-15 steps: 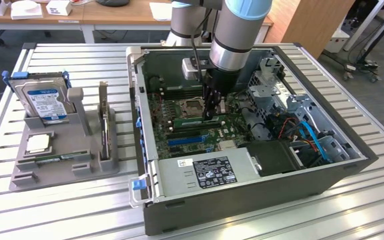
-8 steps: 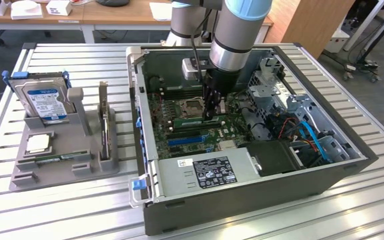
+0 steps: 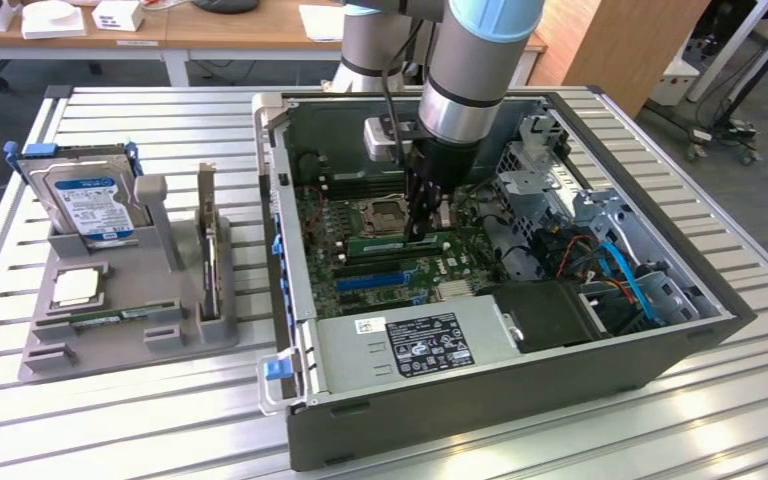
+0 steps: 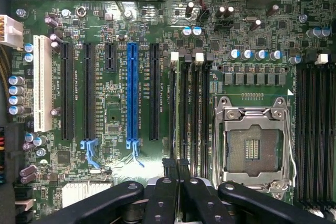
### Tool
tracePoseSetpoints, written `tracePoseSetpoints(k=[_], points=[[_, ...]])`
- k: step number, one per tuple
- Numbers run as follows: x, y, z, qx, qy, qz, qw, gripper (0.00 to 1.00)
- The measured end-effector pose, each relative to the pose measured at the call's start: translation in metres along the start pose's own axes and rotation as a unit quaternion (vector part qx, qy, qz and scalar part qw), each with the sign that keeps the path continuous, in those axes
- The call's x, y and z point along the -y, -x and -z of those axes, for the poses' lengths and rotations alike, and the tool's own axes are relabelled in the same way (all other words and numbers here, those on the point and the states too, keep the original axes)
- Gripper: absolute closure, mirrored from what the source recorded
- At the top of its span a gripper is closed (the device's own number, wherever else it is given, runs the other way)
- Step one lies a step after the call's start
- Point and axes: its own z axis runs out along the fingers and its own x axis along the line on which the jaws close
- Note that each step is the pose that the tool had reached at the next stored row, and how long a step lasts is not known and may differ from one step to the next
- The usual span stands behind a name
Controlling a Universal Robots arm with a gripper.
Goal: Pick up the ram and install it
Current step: 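Insert the ram into the slot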
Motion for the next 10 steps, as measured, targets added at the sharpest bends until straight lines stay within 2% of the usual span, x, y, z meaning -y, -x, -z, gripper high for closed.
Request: tracePoseSetpoints(k=[10], points=[[0.0001, 0.0001, -0.0007, 0.0002, -0.0001, 0.0, 1.0, 0.89]])
